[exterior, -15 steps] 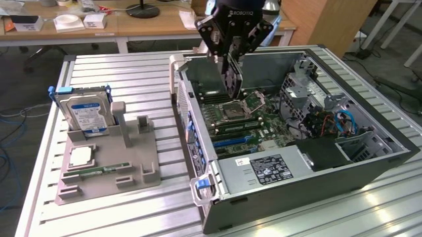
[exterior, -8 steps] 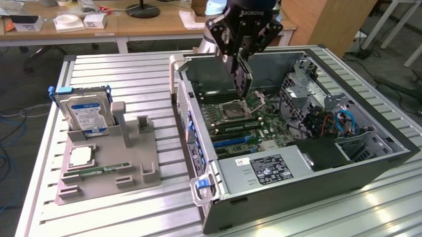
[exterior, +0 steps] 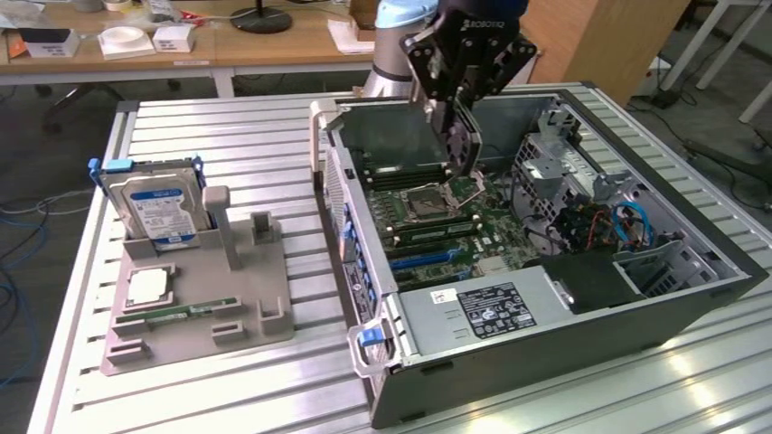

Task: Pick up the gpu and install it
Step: 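Pick up the gpu and move the gpu toward the slot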

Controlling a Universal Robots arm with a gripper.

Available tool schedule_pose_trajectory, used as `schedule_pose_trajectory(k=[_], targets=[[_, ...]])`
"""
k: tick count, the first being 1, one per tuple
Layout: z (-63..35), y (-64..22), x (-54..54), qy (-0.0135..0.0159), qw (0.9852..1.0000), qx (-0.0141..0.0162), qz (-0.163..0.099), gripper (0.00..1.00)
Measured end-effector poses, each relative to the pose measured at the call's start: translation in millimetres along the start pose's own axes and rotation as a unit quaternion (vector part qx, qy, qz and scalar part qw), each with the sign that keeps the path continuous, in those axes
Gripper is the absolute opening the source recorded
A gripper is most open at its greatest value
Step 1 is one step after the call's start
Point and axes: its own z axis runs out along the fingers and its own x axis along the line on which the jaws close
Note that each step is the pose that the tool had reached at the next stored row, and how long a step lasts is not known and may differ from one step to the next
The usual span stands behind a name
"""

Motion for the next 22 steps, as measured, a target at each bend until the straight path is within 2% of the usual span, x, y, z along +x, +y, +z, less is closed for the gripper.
schedule_pose_trajectory(k=[22], targets=[[0.3, -0.2, -57.3, -0.0002, 1.0000, 0.0000, 0.005, 0.27]])
